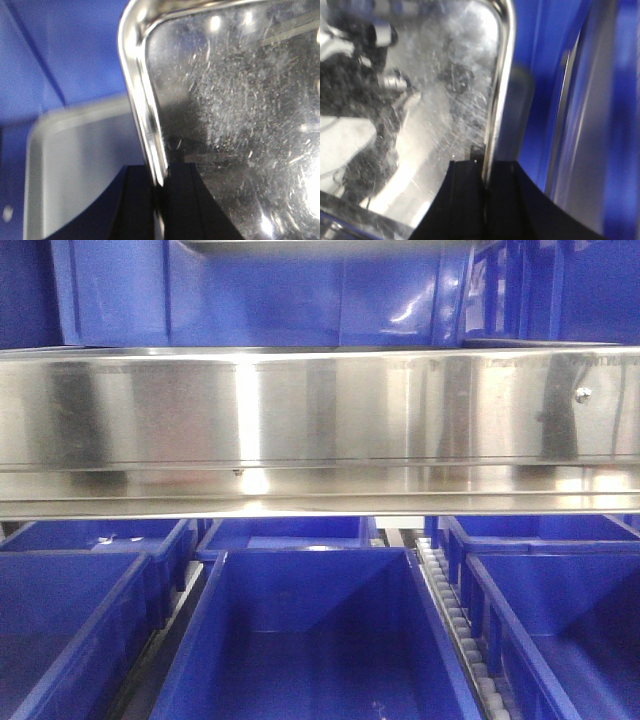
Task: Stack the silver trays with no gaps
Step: 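Move the held tray over the steel tray on the shelf, then lower the tray onto the steel tray and open both grippers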
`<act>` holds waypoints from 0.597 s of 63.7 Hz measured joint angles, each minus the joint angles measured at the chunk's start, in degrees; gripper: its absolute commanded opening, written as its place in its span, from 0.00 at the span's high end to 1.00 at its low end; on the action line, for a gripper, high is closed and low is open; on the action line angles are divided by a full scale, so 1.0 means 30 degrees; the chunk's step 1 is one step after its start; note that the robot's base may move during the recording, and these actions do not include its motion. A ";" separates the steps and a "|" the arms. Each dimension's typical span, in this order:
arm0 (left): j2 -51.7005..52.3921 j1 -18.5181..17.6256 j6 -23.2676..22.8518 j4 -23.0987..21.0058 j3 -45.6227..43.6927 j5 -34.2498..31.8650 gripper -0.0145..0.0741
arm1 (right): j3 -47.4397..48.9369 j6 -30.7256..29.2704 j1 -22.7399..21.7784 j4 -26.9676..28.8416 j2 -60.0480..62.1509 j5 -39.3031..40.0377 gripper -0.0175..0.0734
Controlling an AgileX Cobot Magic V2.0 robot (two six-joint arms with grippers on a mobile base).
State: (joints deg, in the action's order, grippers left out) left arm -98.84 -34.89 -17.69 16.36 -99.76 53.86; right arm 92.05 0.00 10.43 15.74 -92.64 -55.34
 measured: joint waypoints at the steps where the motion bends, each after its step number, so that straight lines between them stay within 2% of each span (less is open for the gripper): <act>1: -0.0047 0.0000 0.0000 0.0000 0.0063 0.0030 0.86 | 0.0000 0.0000 0.0000 0.0046 -0.0119 -0.0082 0.90; 24: -0.0542 0.0073 -0.0069 0.0757 0.1033 0.1460 0.86 | 0.0000 0.0104 0.1264 -0.0058 -0.1853 -0.0974 0.89; 38: -0.0970 0.0073 -0.0069 0.0996 0.1033 0.1800 0.86 | 0.0000 0.0140 0.1379 -0.0086 -0.2285 -0.0911 0.89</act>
State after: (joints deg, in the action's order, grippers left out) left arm -101.75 -34.67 -17.90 19.34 -96.66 59.26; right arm 92.05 0.42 14.56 15.48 -99.50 -58.07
